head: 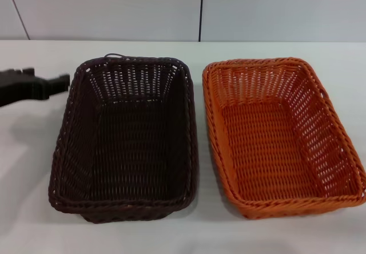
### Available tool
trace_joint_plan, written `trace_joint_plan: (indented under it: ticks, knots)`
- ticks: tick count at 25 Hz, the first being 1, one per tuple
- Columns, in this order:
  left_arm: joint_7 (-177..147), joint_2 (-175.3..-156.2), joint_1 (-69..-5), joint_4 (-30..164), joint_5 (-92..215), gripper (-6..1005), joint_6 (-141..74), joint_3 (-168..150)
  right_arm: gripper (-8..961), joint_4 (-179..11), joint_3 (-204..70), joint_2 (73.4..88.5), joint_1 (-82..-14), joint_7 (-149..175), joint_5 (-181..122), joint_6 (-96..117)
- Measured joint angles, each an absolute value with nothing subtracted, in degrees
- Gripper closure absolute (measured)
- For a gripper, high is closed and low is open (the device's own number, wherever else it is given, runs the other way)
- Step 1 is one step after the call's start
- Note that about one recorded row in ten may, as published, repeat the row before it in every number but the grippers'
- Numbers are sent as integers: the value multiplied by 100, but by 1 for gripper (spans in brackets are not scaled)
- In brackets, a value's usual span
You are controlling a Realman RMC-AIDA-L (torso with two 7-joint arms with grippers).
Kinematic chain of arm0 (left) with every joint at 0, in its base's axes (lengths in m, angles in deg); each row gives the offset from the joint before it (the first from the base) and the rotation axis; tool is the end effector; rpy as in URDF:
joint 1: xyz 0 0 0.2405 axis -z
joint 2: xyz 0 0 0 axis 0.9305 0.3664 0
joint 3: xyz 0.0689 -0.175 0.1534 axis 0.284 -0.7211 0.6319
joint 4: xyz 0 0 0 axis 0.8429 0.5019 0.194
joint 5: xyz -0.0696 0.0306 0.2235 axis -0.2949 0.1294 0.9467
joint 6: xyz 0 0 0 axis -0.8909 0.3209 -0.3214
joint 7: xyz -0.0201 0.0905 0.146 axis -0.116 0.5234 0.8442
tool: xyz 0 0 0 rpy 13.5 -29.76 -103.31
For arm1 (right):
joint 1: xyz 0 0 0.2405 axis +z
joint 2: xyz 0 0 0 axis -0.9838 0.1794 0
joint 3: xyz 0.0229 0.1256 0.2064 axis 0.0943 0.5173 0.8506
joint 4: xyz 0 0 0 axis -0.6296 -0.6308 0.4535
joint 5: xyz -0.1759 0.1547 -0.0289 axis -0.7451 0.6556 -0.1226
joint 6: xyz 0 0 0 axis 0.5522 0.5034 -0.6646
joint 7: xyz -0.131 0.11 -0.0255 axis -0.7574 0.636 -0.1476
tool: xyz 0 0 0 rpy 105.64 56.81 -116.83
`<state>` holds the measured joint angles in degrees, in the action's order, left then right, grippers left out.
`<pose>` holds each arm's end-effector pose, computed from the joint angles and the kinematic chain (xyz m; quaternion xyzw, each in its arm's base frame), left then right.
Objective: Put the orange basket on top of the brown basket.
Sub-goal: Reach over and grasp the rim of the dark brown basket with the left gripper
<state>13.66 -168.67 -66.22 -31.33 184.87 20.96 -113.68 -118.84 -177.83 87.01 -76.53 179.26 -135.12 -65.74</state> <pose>-0.2298 0.3815 0.0783 -0.7893 -0.3867 -0.1151 0.4629 0.3618 0.3061 0.0369 -0.4816 0.2937 0.3031 0.7680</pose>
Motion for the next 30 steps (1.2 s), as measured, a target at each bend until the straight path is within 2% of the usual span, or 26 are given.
trace_joint_plan:
  ticks: [5, 21, 30]
  knots:
    - [1250, -16893, -6534, -3244, 18842, 264, 2805, -11260, 124, -11861, -17786, 8701, -7641, 17927, -13519, -6554]
    - [1164, -16899, -6411, -3013, 19088, 276, 3016, -11122, 124, -11851, -17788, 8712, -7670, 17928, -13527, -6554]
    - [1093, -16904, -6092, -2437, 19284, 282, 3064, -10998, 123, -11849, -17859, 8719, -7686, 17929, -13535, -6555]
